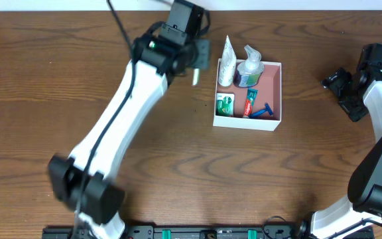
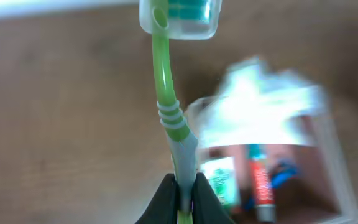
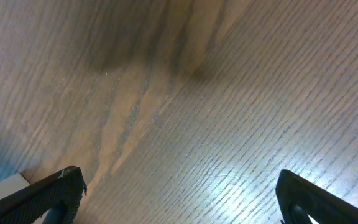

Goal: Pack container

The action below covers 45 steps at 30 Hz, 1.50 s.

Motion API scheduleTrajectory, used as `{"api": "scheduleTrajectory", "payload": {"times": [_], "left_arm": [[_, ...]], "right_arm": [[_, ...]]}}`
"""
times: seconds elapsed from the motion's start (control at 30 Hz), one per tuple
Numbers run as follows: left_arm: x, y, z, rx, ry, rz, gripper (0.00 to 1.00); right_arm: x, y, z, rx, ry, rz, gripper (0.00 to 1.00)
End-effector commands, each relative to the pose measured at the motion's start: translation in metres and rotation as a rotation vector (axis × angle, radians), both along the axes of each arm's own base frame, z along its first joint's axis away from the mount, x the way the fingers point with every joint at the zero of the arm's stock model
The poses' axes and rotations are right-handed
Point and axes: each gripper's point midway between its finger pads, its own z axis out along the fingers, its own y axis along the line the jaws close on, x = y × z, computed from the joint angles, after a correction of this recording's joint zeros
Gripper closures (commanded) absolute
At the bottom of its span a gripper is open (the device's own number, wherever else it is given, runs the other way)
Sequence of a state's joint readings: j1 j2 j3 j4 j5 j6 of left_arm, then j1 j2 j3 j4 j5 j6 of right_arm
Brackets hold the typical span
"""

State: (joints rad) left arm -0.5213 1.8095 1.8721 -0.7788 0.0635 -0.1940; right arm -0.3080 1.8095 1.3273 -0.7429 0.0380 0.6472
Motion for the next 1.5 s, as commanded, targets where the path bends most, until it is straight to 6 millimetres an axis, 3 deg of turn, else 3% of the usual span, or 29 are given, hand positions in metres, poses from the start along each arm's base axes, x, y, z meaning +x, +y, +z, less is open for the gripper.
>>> {"api": "scheduleTrajectory", "payload": {"times": [0.0,0.07,0.2,0.37,0.57,0.63,0.87,0.9,0.97,1.07,1.17,1.23,1.33,1.47], "left_arm": [[-0.025,-0.042,0.015,0.074,-0.108,-0.217,0.94],[-0.039,-0.069,0.013,0.122,-0.161,-0.343,0.94],[-0.063,-0.111,-0.009,0.209,-0.204,-0.536,0.94],[-0.063,-0.134,-0.048,0.261,-0.181,-0.612,0.94],[-0.045,-0.141,-0.096,0.299,-0.127,-0.615,0.92],[-0.040,-0.141,-0.105,0.309,-0.121,-0.609,0.87],[-0.027,-0.131,-0.126,0.340,-0.088,-0.577,0.88],[-0.027,-0.130,-0.126,0.341,-0.086,-0.577,0.85],[-0.027,-0.129,-0.127,0.342,-0.083,-0.576,0.67],[-0.029,-0.128,-0.129,0.342,-0.067,-0.570,0.64],[-0.035,-0.122,-0.121,0.343,-0.052,-0.562,0.58],[-0.042,-0.115,-0.104,0.340,-0.057,-0.561,0.54],[-0.052,-0.094,-0.062,0.351,-0.095,-0.529,0.44],[-0.070,-0.037,0.002,0.401,-0.144,-0.400,0.30]], "right_arm": [[-0.001,-0.001,-0.002,-0.003,0.007,-0.016,0.01],[-0.001,-0.001,-0.002,-0.003,0.007,-0.016,0.01],[-0.001,-0.001,-0.002,-0.004,0.007,-0.016,0.01],[-0.001,-0.001,-0.002,-0.003,0.007,-0.016,0.01],[-0.001,-0.001,-0.002,-0.003,0.007,-0.016,0.01],[-0.001,-0.001,-0.002,-0.003,0.007,-0.016,0.01],[-0.001,-0.001,-0.002,-0.003,0.007,-0.016,0.01],[-0.001,-0.001,-0.002,-0.003,0.007,-0.016,0.01],[-0.001,-0.001,-0.002,-0.003,0.007,-0.016,0.01],[-0.001,-0.001,-0.002,-0.003,0.007,-0.016,0.01],[-0.001,-0.001,-0.002,-0.003,0.007,-0.016,0.01],[-0.001,-0.001,-0.002,-0.003,0.007,-0.016,0.01],[-0.001,-0.001,-0.002,-0.003,0.007,-0.016,0.01],[-0.001,-0.001,-0.002,-0.003,0.007,-0.016,0.01]]}}
